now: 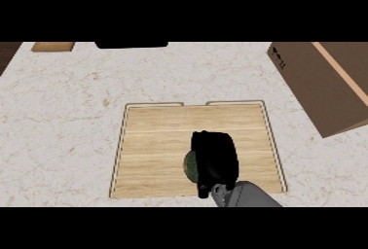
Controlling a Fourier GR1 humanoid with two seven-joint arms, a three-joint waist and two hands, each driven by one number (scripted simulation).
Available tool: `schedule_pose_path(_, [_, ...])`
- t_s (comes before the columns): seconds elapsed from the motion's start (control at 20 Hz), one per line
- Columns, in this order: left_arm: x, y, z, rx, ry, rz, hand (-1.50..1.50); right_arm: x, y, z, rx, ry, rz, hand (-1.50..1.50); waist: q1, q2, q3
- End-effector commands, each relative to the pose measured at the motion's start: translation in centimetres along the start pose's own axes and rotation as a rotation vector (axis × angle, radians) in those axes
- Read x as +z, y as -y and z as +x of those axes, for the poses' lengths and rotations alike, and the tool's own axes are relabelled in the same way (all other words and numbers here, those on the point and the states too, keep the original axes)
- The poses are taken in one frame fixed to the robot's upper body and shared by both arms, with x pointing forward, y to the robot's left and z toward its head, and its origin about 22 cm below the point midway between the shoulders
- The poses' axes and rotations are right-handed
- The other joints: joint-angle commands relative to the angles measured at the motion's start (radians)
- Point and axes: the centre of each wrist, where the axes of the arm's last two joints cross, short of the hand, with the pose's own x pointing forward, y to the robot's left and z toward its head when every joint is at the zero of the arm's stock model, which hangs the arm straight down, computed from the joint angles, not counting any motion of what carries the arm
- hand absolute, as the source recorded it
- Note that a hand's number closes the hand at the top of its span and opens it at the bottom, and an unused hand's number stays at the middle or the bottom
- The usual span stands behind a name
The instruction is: Pick the squash from the tray and place it in the cardboard box
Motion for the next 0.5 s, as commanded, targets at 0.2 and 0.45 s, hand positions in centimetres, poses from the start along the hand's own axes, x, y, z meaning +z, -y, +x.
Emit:
schedule_pose_path(0.2, [-4.8,0.3,8.2,0.055,0.47,0.062,0.0,-1.3,0.5,-0.1,-0.001,-0.088,-0.069,1.5,-0.022,0.002,-0.004])
schedule_pose_path(0.45, [-3.2,-0.1,6.7,0.026,0.443,0.059,0.0,-6.7,2.8,-5.1,-0.174,-0.521,-0.068,1.5,-0.034,0.02,-0.002])
